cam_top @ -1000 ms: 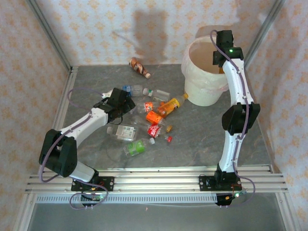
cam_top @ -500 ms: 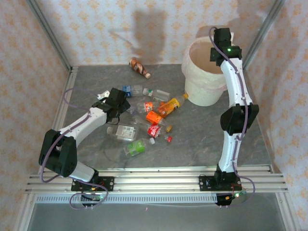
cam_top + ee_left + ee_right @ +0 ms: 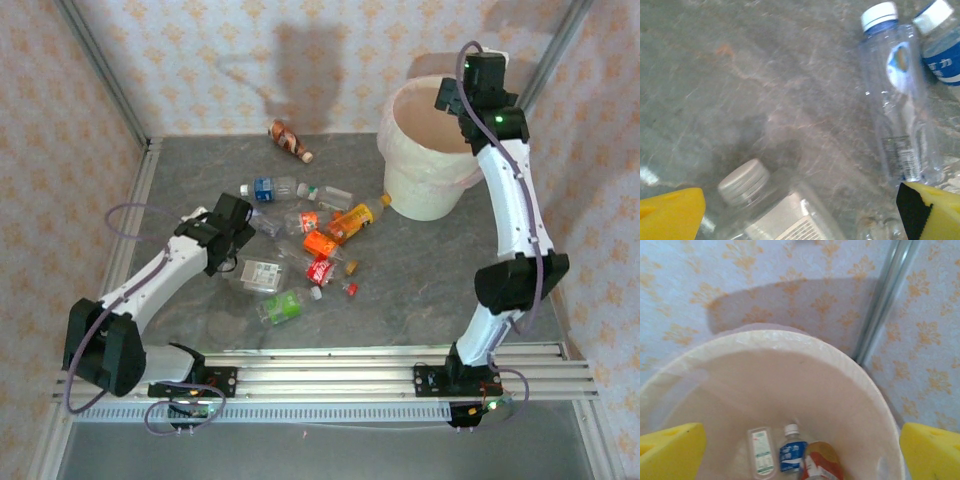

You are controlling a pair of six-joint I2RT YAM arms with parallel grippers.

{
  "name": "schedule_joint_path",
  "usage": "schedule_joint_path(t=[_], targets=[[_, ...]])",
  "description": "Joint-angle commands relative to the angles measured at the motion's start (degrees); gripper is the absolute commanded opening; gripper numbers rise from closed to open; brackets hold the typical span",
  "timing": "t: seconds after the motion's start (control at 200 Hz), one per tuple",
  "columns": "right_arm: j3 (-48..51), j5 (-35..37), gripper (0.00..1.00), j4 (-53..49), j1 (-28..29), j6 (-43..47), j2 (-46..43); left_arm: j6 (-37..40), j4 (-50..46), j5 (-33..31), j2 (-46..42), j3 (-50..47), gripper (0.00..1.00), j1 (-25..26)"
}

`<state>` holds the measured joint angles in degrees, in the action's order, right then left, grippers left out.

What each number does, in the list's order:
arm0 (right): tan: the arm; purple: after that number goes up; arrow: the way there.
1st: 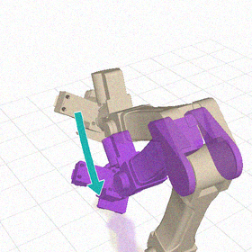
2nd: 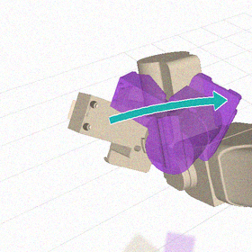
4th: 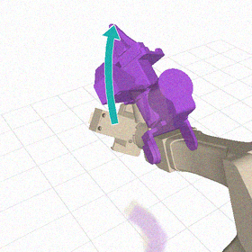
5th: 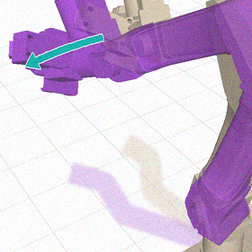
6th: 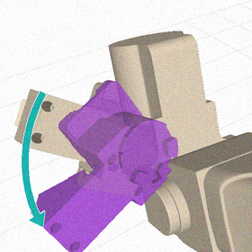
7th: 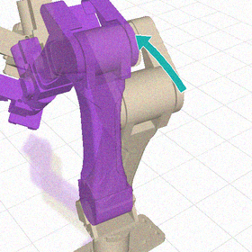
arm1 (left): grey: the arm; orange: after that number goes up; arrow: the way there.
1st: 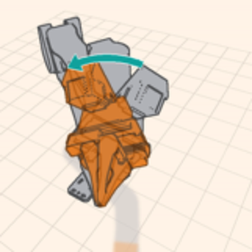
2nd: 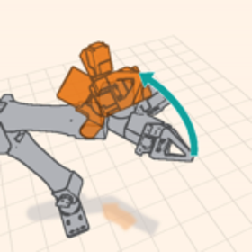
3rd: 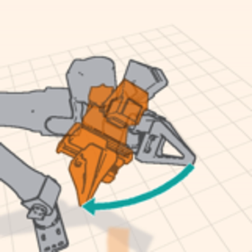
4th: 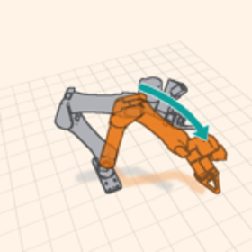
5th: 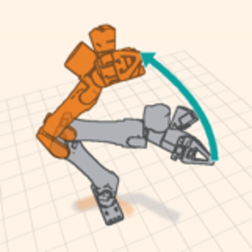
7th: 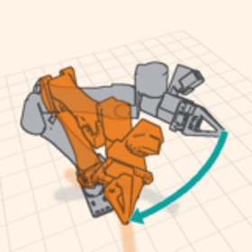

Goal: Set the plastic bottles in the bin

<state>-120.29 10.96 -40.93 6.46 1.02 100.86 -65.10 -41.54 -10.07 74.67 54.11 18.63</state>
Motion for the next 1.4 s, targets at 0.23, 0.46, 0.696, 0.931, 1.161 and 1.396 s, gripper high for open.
schedule_joint_path(t=[0.23, 0.46, 0.696, 0.931, 1.161, 1.396], targets=[[13.07, -24.90, 1.00, 13.50, 0.84, -5.35, -11.47, -16.23, -2.20, 10.50, -1.00, -6.50, 1.00, 0.30], [20.17, -29.80, 1.00, 16.65, 0.92, -3.80, -16.74, -24.24, -1.83, 7.21, -0.78, -7.14, 1.00, 1.06], [25.37, -30.08, 1.00, 18.90, 0.92, -1.28, -20.42, -27.79, 4.05, 8.01, 1.68, -7.48, 1.00, 1.05], [26.92, -32.51, 1.00, 18.86, 0.92, -2.15, -20.98, -27.86, 6.22, 9.12, 6.98, -5.92, 1.00, 1.06], [27.69, -33.09, 1.00, 17.69, 0.92, -1.47, -21.32, -26.57, 6.21, 8.13, 10.93, -4.27, 1.00, 1.06], [27.65, -33.72, 1.00, 16.36, 0.92, -0.67, -21.41, -26.35, 10.10, 9.27, 13.81, -5.53, 0.98, 1.11]])
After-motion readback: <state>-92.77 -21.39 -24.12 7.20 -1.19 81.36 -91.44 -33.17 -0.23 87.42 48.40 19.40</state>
